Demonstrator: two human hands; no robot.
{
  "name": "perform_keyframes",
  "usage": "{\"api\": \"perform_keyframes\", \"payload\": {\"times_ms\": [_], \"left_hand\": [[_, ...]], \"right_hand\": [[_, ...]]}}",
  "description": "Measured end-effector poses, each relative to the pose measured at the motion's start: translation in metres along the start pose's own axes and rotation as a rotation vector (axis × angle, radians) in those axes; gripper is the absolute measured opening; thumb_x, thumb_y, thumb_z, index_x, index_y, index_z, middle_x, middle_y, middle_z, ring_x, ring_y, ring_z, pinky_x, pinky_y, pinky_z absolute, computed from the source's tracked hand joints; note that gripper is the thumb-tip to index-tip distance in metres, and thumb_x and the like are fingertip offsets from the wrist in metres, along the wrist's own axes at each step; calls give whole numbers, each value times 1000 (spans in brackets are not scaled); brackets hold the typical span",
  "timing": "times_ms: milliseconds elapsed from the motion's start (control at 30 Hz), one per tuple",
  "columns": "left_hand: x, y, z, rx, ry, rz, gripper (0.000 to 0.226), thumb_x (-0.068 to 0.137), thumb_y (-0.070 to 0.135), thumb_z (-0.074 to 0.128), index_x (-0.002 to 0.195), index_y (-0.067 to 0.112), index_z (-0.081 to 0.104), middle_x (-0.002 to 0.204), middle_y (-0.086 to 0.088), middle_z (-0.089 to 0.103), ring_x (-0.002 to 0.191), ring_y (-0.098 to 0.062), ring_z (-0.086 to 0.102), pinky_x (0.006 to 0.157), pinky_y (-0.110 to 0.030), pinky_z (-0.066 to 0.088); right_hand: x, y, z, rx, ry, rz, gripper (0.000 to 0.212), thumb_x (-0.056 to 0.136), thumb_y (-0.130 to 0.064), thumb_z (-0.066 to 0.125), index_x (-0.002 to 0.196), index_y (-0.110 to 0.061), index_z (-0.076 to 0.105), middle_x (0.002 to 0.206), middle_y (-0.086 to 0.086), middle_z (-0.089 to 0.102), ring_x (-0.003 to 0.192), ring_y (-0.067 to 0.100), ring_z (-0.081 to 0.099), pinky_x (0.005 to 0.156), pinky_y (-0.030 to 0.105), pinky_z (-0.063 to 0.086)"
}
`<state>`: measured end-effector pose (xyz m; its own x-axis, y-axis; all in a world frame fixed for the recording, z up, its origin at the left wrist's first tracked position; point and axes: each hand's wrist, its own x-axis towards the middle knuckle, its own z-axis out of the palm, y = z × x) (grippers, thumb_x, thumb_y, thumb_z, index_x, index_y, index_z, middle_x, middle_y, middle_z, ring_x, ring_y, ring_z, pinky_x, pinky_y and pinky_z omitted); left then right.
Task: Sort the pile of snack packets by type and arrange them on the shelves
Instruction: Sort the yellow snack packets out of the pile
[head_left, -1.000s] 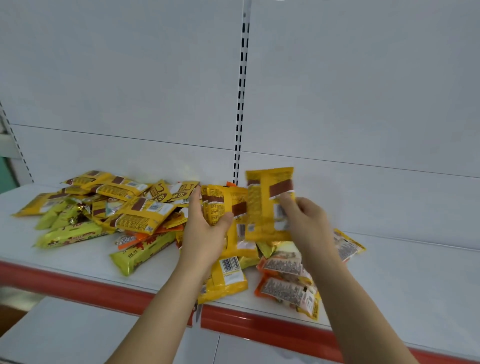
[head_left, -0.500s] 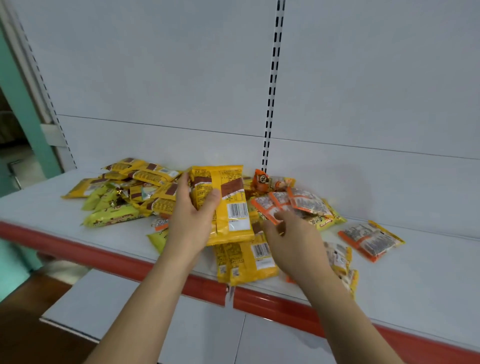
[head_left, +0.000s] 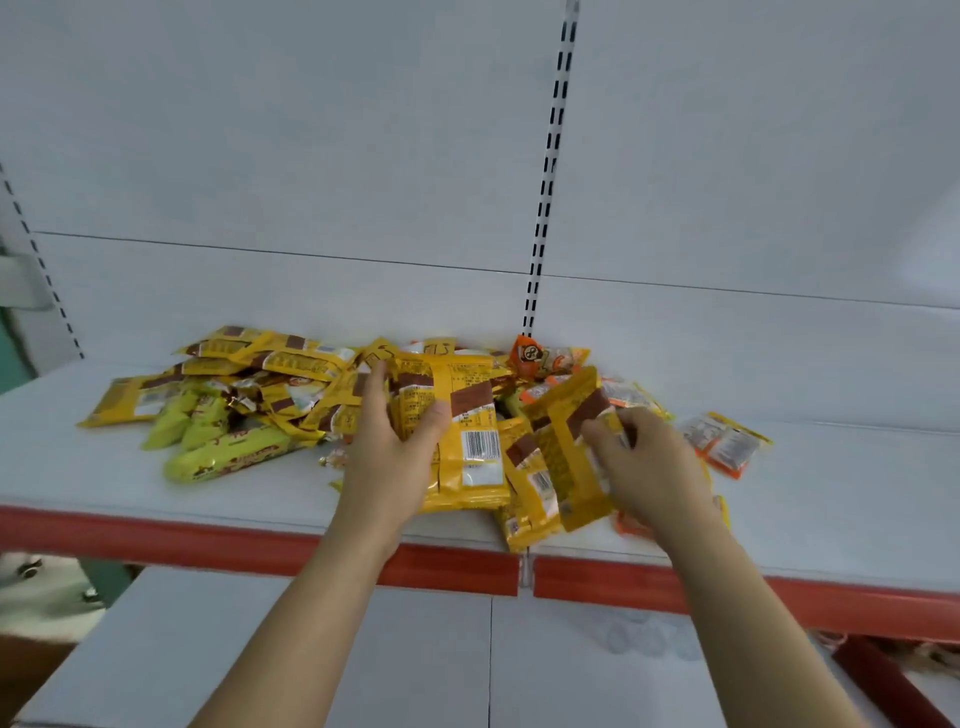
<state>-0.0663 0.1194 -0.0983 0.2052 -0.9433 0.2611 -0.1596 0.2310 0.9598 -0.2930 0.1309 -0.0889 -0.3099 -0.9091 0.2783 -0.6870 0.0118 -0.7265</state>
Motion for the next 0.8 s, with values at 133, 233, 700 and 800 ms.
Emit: {"api": "perform_keyframes", "payload": {"times_ms": [133,233,700,800], "left_hand": [[-6,-2,6,-9,-77,-6,81,97,44,66,162,39,17,164,12,32,150,-13,32,120,-41,32],[-14,0,16,-49,-118,-25,79,99,48,60,162,41,14,169,14,21,154,-12,22,119,-38,27],[1,6,-6,-158,-40,-31,84,93,40,72,160,39,22,119,35,62,112,-2,65,88,-35,59],[1,0,-7,-155,-45,-28,88,89,46,76,159,42,23,138,21,58,122,-12,64,96,-45,58]], "right_hand": [[-20,-17,-5,527,136,117,22,97,-42,59,99,-23,68,87,1,74,84,22,71,75,42,56],[-39,-33,20,483,74,91,24,100,-40,55,108,-20,66,83,2,71,75,16,66,64,33,52],[-35,-14,49,-357,-170,54,48,93,-56,46,119,-17,55,110,6,62,107,30,58,84,41,53],[-40,-21,57,-486,-208,89,68,89,-64,46,139,-19,38,134,9,53,128,34,45,97,46,45]]}}
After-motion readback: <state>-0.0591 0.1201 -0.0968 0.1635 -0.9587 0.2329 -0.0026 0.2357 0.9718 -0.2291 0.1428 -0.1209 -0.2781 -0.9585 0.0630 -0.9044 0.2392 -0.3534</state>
